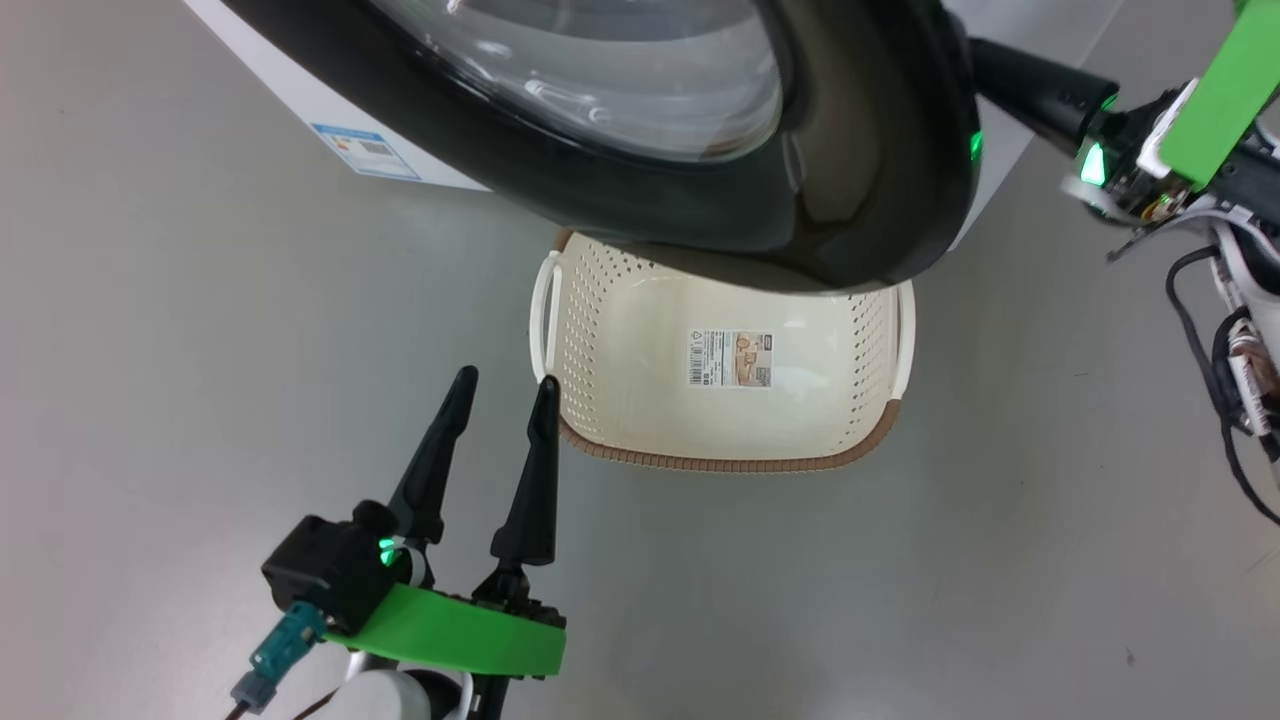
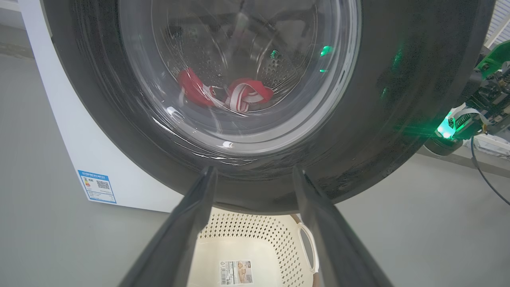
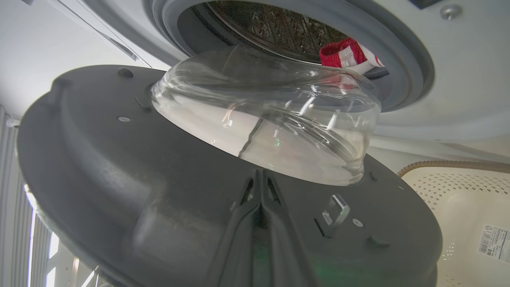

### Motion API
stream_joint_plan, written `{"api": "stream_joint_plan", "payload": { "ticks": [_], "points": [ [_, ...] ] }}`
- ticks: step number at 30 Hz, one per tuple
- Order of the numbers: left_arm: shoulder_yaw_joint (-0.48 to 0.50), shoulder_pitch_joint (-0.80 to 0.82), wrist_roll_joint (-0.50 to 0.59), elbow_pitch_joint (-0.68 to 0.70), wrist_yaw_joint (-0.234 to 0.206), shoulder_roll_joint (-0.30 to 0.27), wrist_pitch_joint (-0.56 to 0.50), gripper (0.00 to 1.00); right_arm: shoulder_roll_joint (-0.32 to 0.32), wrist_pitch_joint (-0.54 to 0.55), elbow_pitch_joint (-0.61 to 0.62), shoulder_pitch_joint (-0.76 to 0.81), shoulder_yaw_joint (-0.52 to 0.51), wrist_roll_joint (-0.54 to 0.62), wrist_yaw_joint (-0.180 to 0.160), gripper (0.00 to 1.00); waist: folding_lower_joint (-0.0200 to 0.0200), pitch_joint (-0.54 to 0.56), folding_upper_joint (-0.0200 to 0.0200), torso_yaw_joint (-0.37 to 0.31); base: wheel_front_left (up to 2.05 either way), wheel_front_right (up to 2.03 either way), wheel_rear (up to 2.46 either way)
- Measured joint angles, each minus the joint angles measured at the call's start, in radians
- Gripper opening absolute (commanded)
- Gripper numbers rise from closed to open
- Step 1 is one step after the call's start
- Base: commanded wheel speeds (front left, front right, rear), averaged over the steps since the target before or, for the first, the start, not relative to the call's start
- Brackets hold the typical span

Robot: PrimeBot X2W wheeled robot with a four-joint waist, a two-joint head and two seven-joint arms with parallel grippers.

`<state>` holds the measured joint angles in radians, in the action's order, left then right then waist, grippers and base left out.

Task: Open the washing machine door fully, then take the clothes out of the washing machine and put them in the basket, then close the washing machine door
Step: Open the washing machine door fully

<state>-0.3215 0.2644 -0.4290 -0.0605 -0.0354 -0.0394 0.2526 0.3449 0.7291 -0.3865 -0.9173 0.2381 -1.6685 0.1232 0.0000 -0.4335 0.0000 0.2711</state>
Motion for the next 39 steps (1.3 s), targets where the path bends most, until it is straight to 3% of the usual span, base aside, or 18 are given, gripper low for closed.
{"api": "stream_joint_plan", "payload": {
  "ticks": [12,25,27,29,31,32,33,35,39],
  "points": [
    [0.009,-0.024,0.007,-0.002,0.001,0.000,0.000,1.00,-0.039,0.064,0.048,0.083,0.008,0.000,0.000,0.00,0.0000,0.035,0.0000,-0.014,0.00,0.00,0.00],
    [0.009,-0.024,0.007,-0.002,0.003,0.000,0.000,1.00,-0.063,0.027,0.044,0.097,-0.030,0.045,0.000,0.00,0.0000,0.049,0.0000,-0.014,0.00,0.00,0.00],
    [0.010,-0.025,0.007,-0.004,0.011,0.000,0.000,1.00,-0.064,0.012,0.035,0.097,-0.037,0.051,0.000,0.14,0.0000,0.051,0.0001,-0.016,0.00,0.00,0.00],
    [0.013,-0.025,0.007,-0.005,0.012,0.000,0.000,1.00,-0.064,0.002,0.029,0.100,-0.043,0.054,0.000,0.40,0.0000,0.055,0.0000,-0.019,0.00,0.00,0.00],
    [0.018,-0.028,0.007,-0.006,0.020,0.000,0.000,1.00,-0.064,-0.009,0.026,0.107,-0.058,0.060,0.000,0.47,0.0000,0.059,0.0001,-0.023,0.00,0.00,0.00],
    [0.022,-0.034,0.007,-0.006,0.020,0.000,0.000,1.00,-0.063,-0.010,0.025,0.116,-0.063,0.060,0.000,0.55,0.0000,0.062,0.0001,-0.025,0.00,0.00,0.00],
    [0.026,-0.042,0.007,-0.008,0.025,0.000,0.000,1.00,-0.063,-0.016,0.022,0.128,-0.066,0.060,0.000,0.77,0.0000,0.065,0.0000,-0.027,0.00,0.00,0.00],
    [0.032,-0.046,0.010,-0.012,0.027,-0.001,0.000,1.00,-0.064,-0.025,0.022,0.152,-0.070,0.061,0.000,1.00,0.0000,0.071,0.0000,-0.033,0.00,0.00,0.00],
    [0.047,-0.049,0.010,-0.014,0.037,0.000,0.000,1.00,-0.062,-0.043,0.029,0.198,-0.092,0.069,0.000,1.00,0.0000,0.084,0.0000,-0.043,0.00,0.00,0.00]
  ]
}}
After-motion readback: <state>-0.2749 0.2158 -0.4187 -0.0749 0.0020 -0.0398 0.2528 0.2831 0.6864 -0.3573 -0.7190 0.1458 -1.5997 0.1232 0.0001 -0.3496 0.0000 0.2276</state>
